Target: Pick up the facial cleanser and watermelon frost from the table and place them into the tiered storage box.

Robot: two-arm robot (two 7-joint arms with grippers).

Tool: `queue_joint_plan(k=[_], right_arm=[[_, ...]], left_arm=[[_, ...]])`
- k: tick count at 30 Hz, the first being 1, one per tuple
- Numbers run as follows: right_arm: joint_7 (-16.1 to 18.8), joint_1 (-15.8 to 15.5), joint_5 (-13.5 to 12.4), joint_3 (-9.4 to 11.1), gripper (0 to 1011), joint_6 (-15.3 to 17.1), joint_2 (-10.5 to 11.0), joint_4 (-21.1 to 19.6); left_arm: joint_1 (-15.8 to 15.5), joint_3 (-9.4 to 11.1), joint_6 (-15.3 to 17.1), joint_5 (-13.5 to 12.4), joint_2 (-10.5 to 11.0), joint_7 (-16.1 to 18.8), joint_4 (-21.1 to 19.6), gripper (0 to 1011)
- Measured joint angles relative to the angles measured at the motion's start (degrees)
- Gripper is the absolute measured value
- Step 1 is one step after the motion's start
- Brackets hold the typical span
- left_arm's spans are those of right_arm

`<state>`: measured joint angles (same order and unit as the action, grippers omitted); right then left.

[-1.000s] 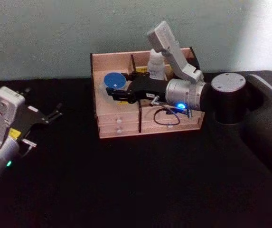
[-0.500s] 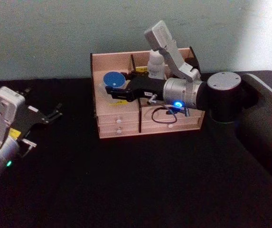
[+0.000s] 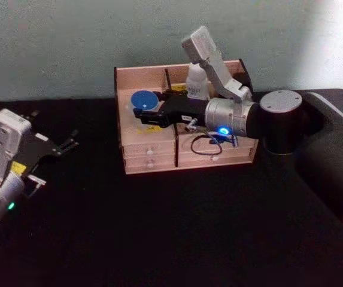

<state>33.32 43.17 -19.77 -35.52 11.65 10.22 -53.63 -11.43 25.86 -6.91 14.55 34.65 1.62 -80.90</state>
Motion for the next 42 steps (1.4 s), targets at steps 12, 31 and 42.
queue_joint_plan(k=[12, 31, 42], right_arm=[[0.0, -0.1, -0.1, -0.1, 721, 0.1, 0.1, -0.2], [0.1, -0.1, -0.1, -0.1, 1002, 0.1, 0.1, -0.3], [0.1, -0.1, -0.1, -0.1, 1003, 0.1, 0.1, -0.3]], left_arm=[[0.0, 0.0, 0.0, 0.0, 0.0, 0.0, 0.0, 1001], [0.0, 0.0, 0.0, 0.0, 0.0, 0.0, 0.0, 1001], [0.0, 0.0, 0.0, 0.0, 0.0, 0.0, 0.0, 1001]])
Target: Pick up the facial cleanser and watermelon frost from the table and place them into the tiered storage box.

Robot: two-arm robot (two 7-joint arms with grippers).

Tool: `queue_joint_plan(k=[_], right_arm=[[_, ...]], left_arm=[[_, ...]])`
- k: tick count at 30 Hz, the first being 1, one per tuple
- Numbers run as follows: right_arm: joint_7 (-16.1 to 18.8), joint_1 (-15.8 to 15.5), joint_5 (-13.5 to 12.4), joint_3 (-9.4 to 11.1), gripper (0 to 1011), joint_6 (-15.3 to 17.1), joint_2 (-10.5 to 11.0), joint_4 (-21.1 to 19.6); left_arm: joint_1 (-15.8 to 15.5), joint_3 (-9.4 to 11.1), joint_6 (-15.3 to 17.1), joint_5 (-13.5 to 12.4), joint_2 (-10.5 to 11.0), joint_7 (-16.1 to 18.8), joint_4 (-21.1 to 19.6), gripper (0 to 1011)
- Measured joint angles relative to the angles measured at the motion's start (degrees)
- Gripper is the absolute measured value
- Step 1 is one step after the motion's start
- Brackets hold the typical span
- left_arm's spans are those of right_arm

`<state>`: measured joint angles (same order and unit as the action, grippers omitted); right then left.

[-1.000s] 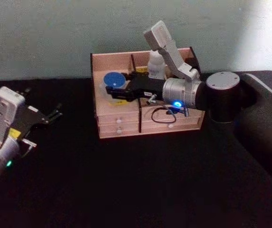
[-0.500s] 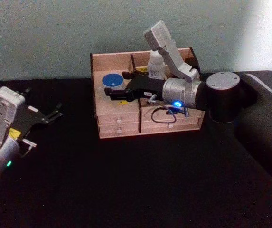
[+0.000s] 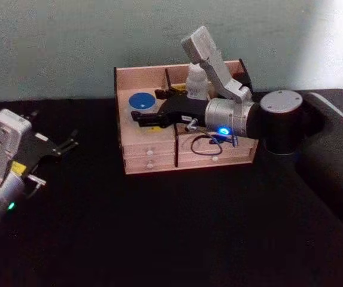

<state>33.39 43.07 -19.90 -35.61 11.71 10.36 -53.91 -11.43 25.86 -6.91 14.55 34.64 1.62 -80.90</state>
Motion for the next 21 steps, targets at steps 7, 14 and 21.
queue_joint_plan(k=[7, 14, 21], right_arm=[[-1.3, -2.9, -0.4, 1.5, 1003, 0.8, 2.2, -6.5], [-2.1, -8.1, -1.9, 3.4, 1003, 2.2, 7.3, -17.9], [-2.0, -15.5, -5.2, 6.2, 1003, 4.4, 15.2, -29.9]], left_arm=[[0.0, 0.0, 0.0, 0.0, 0.0, 0.0, 0.0, 1001], [0.0, 0.0, 0.0, 0.0, 0.0, 0.0, 0.0, 1001], [0.0, 0.0, 0.0, 0.0, 0.0, 0.0, 0.0, 1001]])
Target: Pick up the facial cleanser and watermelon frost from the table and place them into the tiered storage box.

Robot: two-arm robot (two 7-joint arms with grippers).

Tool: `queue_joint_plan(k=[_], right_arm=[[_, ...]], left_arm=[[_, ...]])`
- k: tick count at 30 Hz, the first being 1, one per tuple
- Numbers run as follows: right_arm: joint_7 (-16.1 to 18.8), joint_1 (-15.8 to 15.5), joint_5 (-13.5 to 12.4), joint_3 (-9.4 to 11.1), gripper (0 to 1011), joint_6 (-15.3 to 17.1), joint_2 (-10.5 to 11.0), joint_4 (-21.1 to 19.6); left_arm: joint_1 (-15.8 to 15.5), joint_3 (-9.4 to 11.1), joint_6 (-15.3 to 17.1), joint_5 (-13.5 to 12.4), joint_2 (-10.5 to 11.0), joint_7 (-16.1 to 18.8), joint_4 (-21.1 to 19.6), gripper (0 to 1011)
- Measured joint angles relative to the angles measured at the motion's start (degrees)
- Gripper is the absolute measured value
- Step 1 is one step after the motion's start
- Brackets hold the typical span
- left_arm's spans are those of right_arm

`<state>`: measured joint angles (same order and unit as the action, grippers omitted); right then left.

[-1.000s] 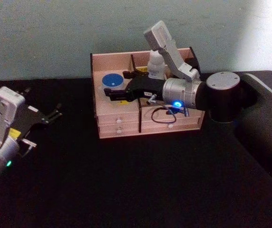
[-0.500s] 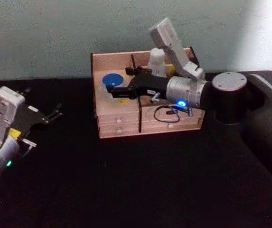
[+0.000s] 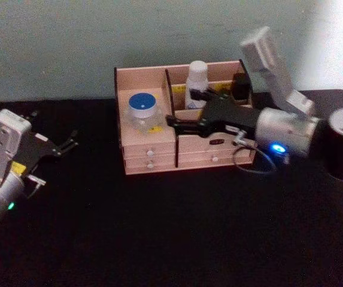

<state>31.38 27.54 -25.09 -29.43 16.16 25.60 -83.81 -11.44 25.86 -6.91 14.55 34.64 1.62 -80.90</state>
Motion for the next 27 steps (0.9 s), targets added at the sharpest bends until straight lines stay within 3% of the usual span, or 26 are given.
queue_joint_plan(k=[1, 4, 7, 15, 20, 27], right_arm=[[0.0, 0.0, 0.0, 0.0, 1003, 0.0, 0.0, 0.0], [-0.7, -3.5, -2.0, 1.9, 1003, 1.2, 3.1, -4.0], [-3.0, -8.3, -4.5, 4.9, 1003, 2.5, 6.7, -8.3], [-10.9, -15.4, -6.7, 10.7, 1003, 4.9, 11.1, -13.2], [-20.5, -18.6, -4.7, 14.8, 1003, 5.5, 9.9, -13.7], [-30.0, -19.2, 0.1, 16.4, 1003, 3.1, 5.4, -9.8]], left_arm=[[0.0, 0.0, 0.0, 0.0, 0.0, 0.0, 0.0, 1001], [0.0, 0.0, 0.0, 0.0, 0.0, 0.0, 0.0, 1001], [0.0, 0.0, 0.0, 0.0, 0.0, 0.0, 0.0, 1001], [0.0, 0.0, 0.0, 0.0, 0.0, 0.0, 0.0, 1001], [0.0, 0.0, 0.0, 0.0, 0.0, 0.0, 0.0, 1001], [0.0, 0.0, 0.0, 0.0, 0.0, 0.0, 0.0, 1001]])
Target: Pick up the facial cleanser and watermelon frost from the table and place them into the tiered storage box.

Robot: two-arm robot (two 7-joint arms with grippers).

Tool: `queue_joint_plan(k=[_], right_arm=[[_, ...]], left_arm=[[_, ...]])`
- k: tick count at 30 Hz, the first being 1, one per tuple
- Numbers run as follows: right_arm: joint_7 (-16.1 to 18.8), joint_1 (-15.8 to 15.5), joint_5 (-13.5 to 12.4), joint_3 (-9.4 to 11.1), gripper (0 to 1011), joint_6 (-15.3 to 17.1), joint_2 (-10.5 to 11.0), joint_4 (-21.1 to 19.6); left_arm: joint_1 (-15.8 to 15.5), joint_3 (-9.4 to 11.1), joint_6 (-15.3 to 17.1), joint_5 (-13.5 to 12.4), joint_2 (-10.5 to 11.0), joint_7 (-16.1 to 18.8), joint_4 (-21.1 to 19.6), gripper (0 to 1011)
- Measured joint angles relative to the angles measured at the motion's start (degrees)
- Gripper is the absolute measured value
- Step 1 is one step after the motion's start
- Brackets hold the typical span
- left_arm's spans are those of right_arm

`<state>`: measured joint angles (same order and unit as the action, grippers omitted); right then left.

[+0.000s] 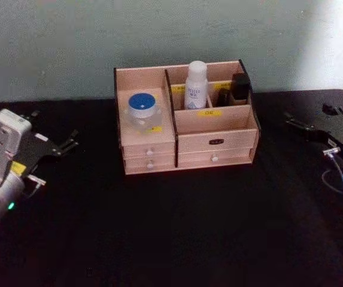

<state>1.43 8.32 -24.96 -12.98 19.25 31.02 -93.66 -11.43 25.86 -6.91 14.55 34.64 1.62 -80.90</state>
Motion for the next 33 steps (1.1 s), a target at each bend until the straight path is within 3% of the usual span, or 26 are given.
queue_joint_plan(k=[5, 13, 33], right_arm=[[-3.4, 1.0, 3.3, -0.6, 1002, -1.9, -2.5, 3.7], [-4.1, 2.7, 6.1, -1.9, 1003, -2.7, -4.9, 8.9], [-3.7, 2.7, 6.2, -1.9, 1003, -2.8, -4.9, 9.1]], left_arm=[[0.0, 0.0, 0.0, 0.0, 0.0, 0.0, 0.0, 1001], [0.0, 0.0, 0.0, 0.0, 0.0, 0.0, 0.0, 1001], [0.0, 0.0, 0.0, 0.0, 0.0, 0.0, 0.0, 1001]])
